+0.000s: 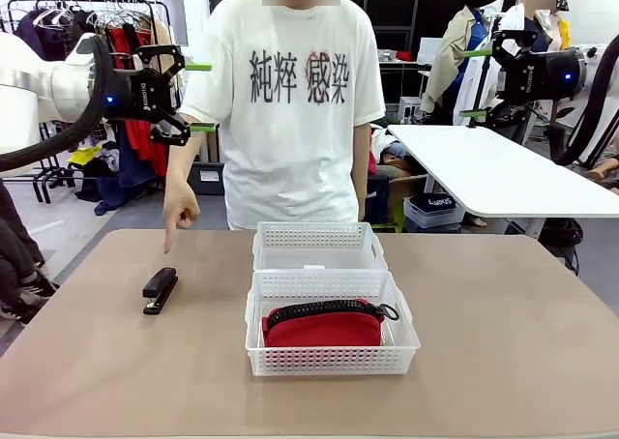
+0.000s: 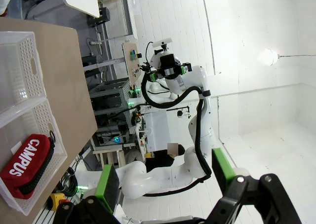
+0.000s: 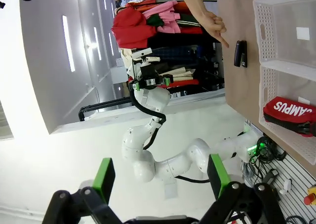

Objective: Distribute items into two baskets.
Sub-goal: Pick up the Stapler that the person points to.

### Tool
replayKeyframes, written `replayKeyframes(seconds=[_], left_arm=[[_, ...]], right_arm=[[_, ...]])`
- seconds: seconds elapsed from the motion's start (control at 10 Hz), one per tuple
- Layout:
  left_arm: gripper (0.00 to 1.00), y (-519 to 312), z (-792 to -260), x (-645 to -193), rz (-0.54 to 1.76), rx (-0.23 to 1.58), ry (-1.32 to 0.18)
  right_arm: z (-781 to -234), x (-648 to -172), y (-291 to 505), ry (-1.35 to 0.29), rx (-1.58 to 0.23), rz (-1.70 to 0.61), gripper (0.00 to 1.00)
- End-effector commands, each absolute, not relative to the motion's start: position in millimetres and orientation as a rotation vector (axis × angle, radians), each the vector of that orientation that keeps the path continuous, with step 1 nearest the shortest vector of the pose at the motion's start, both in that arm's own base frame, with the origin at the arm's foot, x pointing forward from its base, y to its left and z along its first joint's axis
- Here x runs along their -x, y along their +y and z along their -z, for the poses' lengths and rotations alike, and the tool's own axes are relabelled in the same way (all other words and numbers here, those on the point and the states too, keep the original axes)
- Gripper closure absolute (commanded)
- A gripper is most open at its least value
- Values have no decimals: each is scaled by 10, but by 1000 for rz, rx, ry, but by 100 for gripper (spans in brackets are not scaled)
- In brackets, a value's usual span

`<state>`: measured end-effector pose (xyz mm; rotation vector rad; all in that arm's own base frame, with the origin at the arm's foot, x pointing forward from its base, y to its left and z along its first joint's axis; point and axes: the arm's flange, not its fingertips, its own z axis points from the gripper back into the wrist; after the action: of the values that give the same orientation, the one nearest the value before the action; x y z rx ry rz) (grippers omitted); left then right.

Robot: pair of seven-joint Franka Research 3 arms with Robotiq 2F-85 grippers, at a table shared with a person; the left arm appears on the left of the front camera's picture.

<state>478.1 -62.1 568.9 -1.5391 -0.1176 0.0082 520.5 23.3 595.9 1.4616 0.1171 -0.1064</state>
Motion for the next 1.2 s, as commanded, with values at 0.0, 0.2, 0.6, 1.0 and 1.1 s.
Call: replayKeyframes(seconds=[0.0,0.2,0.6,1.0,1.1], left_arm=[[0,-623,-5710,-4771,-5,1541,-121],[0,-623,-5710,-4771,-5,1541,-121],[0,-623,-5710,-4771,-5,1541,-121],[0,-623,-5710,-4771,-5,1541,-121],[0,-623,-5710,-4771,-5,1541,-121]], right_arm=[[-6006,-5202,238,111,-1481,107,0],[-6006,-5202,238,111,-1481,107,0],[-6006,-5202,238,111,-1481,107,0],[-6006,-5202,238,111,-1481,107,0],[-6006,-5202,238,111,-1481,107,0]])
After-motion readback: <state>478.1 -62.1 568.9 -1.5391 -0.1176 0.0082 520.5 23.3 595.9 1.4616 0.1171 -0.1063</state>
